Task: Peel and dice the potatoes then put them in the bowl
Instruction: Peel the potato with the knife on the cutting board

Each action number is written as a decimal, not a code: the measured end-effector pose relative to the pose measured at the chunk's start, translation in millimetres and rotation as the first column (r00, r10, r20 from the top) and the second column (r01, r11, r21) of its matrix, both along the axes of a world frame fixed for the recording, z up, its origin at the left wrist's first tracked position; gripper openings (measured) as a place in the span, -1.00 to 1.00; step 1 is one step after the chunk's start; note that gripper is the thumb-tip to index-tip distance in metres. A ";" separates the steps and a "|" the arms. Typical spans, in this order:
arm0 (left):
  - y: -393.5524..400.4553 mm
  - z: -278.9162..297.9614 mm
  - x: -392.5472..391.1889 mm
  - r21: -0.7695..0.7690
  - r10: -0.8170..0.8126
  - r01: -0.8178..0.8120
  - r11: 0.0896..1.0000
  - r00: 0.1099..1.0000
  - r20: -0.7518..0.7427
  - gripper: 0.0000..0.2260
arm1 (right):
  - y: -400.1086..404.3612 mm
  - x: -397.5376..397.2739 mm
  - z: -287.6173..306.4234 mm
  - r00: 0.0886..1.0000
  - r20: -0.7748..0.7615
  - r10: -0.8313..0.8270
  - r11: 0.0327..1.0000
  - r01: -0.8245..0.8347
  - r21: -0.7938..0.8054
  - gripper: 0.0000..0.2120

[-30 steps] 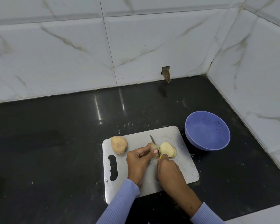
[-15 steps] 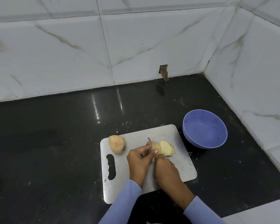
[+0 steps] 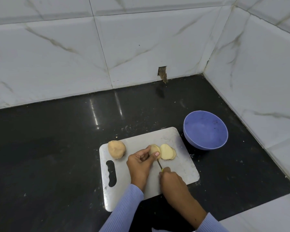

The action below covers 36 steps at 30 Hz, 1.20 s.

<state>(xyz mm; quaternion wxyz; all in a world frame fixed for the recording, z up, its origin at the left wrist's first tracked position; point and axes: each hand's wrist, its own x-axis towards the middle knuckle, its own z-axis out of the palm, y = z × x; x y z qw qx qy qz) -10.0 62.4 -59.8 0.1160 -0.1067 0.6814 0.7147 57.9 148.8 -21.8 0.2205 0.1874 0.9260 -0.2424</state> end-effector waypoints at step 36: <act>-32.0 -12.8 -12.5 -0.222 -0.375 0.328 0.918 0.899 -0.225 -0.48 | 23.9 -37.5 -14.7 0.815 -0.481 -0.324 0.921 0.155 -0.359 -0.74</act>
